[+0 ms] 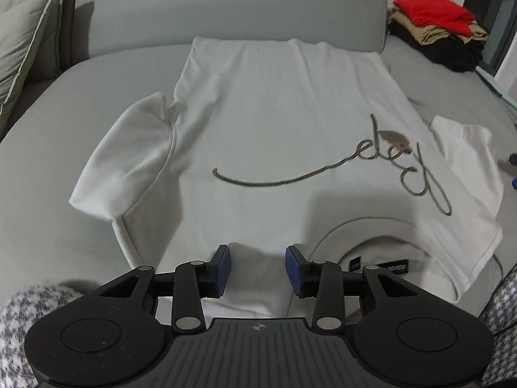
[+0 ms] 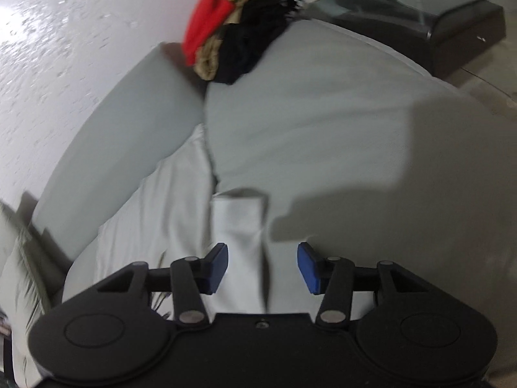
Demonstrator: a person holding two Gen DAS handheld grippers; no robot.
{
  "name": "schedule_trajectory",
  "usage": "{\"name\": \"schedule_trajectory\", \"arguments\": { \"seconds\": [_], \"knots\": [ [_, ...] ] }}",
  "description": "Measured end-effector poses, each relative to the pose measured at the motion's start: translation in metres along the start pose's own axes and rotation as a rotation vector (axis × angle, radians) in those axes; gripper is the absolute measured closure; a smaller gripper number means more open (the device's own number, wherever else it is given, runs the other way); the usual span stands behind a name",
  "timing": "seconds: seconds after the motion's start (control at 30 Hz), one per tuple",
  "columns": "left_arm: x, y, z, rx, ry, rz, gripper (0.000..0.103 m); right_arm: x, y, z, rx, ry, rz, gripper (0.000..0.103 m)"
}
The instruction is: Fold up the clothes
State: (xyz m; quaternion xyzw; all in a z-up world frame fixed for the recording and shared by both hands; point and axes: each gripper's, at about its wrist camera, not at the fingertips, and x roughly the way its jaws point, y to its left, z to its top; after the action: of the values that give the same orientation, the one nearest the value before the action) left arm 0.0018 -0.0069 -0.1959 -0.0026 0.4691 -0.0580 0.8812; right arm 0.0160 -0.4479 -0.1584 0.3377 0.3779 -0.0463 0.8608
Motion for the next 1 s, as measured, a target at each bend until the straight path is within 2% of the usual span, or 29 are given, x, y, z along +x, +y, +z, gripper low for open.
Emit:
{"name": "schedule_trajectory", "arguments": {
  "seconds": [0.07, 0.27, 0.43, 0.67, 0.77, 1.0],
  "knots": [
    [0.0, 0.001, 0.0, -0.001, -0.001, -0.001, 0.065, 0.012, -0.008, 0.008, 0.041, 0.015, 0.029, 0.058],
    [0.001, 0.002, 0.002, -0.003, 0.004, 0.001, 0.064, 0.039, 0.0, 0.014, -0.017, 0.008, 0.027, 0.059],
    [0.001, 0.003, 0.002, -0.002, 0.003, 0.003, 0.063, 0.061, 0.007, 0.019, -0.06, 0.004, 0.028, 0.066],
    [0.002, 0.003, 0.001, -0.006, 0.001, -0.001, 0.063, 0.053, -0.021, 0.026, 0.174, 0.041, 0.253, 0.067],
    [0.002, 0.002, 0.001, -0.007, -0.001, -0.002, 0.063, 0.049, -0.028, 0.026, 0.224, 0.055, 0.332, 0.067],
    [0.003, 0.003, 0.001, -0.013, 0.001, -0.003, 0.062, 0.053, -0.023, 0.024, 0.152, 0.128, 0.269, 0.073]
  ]
}}
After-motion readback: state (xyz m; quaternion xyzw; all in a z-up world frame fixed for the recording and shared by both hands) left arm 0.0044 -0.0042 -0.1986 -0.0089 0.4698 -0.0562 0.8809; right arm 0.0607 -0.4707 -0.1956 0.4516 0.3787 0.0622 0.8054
